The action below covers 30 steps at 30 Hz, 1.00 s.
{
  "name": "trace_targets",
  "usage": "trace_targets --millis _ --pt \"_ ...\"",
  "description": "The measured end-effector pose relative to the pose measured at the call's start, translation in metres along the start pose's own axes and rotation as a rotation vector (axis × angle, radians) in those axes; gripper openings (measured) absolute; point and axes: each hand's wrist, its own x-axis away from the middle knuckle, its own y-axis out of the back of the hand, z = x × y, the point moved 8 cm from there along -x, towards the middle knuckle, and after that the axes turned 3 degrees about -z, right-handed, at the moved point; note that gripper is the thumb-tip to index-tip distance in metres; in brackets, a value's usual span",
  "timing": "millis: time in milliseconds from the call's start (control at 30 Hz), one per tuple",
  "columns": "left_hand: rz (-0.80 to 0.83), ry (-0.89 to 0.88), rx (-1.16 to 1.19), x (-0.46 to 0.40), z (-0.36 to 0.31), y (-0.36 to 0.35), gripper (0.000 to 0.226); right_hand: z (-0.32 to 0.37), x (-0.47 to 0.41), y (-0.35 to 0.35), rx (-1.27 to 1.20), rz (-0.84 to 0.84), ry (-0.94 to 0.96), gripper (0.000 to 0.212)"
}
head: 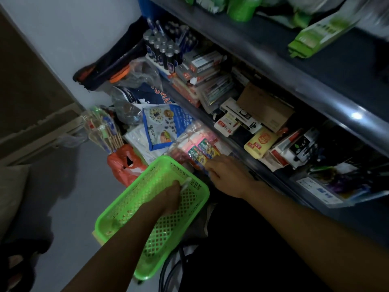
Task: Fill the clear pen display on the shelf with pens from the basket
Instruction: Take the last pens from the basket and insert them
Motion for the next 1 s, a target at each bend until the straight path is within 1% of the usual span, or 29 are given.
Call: trace_targets --millis 100,233,300,333,400,467,533,633,700,767,833,1000 --pt "-0.020 -0.143 -0.024 -0.003 -0.036 0.033 0.016 -0.012 0.001 0.034 0.053 -0.061 -0.015 0.011" --pt "-0.093 -0.303 0.029 -0.001 -0.106 0.084 0.028 -0.032 0.010 0.098 0.134 -0.157 -0.047 0.024" --pt "-0.103 -0.374 0.144 0.004 -0.146 0.103 0.026 -0.041 0.021 0.138 0.189 -0.215 -0.065 0.019" --pt "-0.099 -0.419 0.210 0.007 -0.167 0.110 0.023 -0.045 0.029 0.159 0.211 -0.250 -0.072 0.016" --pt "-0.108 -0.522 0.297 0.015 -0.210 0.121 0.015 -0.052 0.048 0.203 0.263 -0.322 -0.094 0.015" --pt "-0.118 -0.615 0.374 0.023 -0.252 0.130 0.019 -0.059 0.073 0.245 0.312 -0.383 -0.125 0.017" --pt "-0.094 -0.696 0.429 0.030 -0.295 0.134 0.022 -0.067 0.102 0.284 0.346 -0.427 -0.160 0.016" --pt "-0.067 -0.814 0.473 0.045 -0.362 0.138 0.015 -0.077 0.150 0.333 0.451 -0.487 -0.211 0.017" --pt "-0.060 -0.903 0.455 0.055 -0.407 0.138 0.014 -0.084 0.184 0.362 0.488 -0.512 -0.268 0.019" --pt "-0.057 -0.980 0.387 0.065 -0.452 0.134 0.015 -0.089 0.217 0.388 0.508 -0.546 -0.317 0.015" --pt "-0.045 -1.021 0.366 0.074 -0.492 0.129 0.018 -0.093 0.248 0.410 0.525 -0.579 -0.358 0.012" --pt "0.066 -1.093 0.405 0.102 -0.574 0.098 0.026 -0.107 0.314 0.447 0.504 -0.669 -0.492 0.019"
